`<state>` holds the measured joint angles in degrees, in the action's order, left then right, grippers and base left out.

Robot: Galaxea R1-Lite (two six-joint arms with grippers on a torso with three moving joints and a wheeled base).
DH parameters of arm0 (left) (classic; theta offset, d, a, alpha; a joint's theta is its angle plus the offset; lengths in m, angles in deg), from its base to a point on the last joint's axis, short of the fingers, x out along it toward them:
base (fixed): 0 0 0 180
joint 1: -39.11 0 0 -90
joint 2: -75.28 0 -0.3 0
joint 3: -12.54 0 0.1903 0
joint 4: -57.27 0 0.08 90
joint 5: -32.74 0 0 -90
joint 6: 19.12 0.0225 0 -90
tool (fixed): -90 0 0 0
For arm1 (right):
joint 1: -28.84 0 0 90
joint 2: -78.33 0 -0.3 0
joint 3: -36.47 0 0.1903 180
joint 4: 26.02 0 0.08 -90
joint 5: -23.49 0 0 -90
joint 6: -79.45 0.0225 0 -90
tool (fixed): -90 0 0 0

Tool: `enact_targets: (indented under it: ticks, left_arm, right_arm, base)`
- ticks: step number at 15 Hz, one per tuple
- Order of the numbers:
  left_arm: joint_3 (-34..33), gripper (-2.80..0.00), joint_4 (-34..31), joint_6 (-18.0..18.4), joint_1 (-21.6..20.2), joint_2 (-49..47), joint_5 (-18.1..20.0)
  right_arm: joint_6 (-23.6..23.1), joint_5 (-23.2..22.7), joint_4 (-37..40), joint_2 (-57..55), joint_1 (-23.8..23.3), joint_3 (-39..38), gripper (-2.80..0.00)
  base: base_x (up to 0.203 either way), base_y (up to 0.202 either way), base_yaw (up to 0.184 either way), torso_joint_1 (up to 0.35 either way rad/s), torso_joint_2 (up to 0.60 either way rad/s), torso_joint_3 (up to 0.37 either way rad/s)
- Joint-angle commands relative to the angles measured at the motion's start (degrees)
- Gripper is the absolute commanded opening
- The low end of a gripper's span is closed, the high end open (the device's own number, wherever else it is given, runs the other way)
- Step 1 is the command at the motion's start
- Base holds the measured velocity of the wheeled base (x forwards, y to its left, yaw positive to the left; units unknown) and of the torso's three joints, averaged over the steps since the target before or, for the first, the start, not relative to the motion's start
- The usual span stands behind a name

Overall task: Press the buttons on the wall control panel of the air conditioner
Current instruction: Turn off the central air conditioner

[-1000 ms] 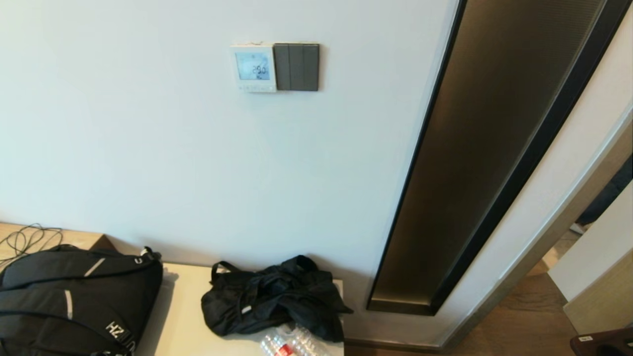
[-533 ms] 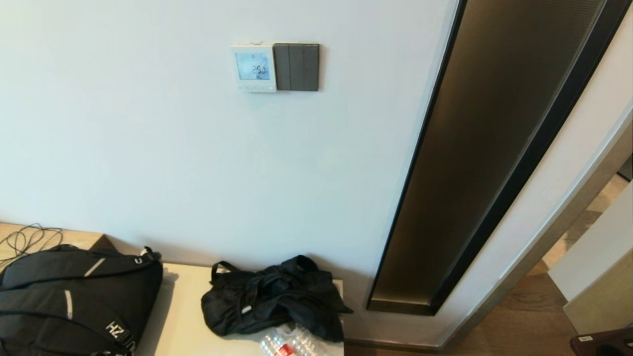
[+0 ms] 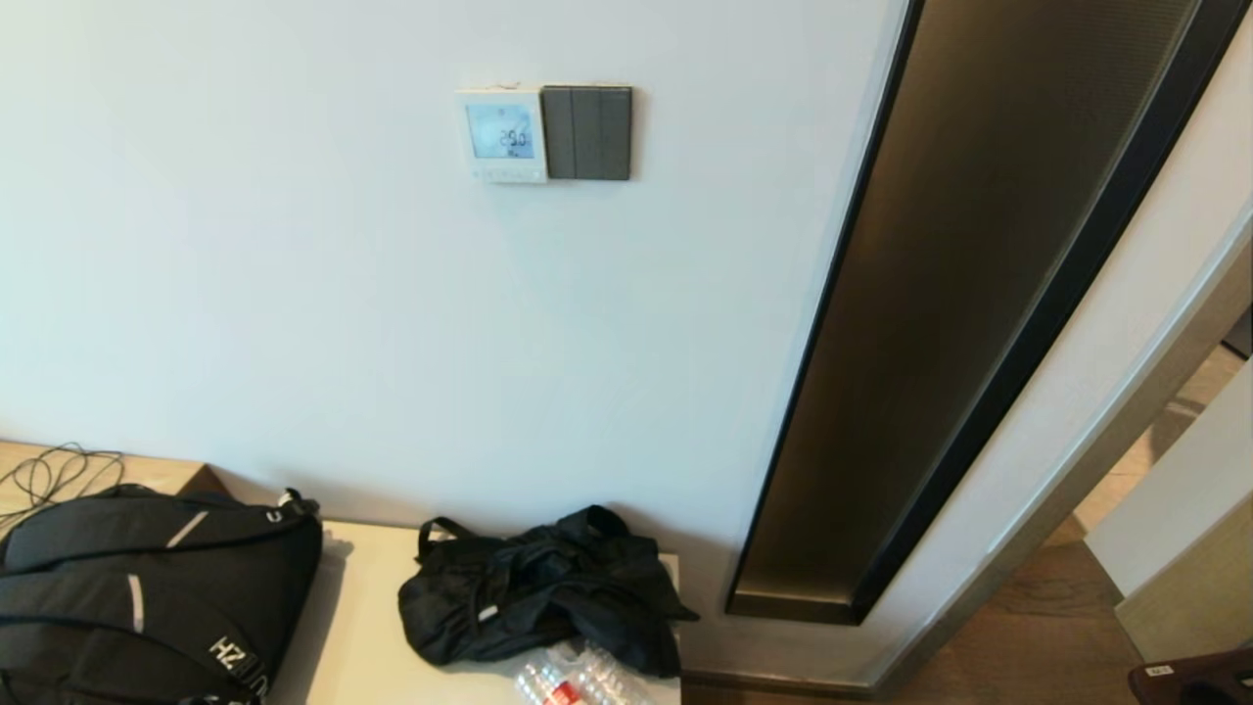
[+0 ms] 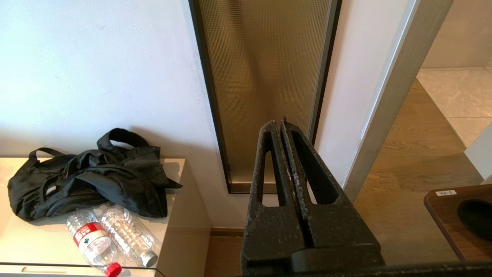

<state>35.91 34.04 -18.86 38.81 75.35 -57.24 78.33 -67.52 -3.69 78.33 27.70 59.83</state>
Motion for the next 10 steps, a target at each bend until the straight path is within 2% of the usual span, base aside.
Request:
enact_targets:
  ticks: [1,10]
  left_arm:
    - [0.00,-2.80,0.04,0.01,-0.05,0.01,-0.02]
    - [0.18,-2.80,0.00,0.24,-0.05,0.01,-0.02]
  right_arm:
    - [-0.02,-0.04,-0.02,-0.09,0.00,0.00,-2.80]
    - [-0.02,0.01,-0.02,-0.09,0.00,-0.09,-2.80]
  base:
    - [0.000,0.000,0.000,0.000,0.00,0.000]
    - [0.000,0.000,0.000,0.000,0.00,0.000]
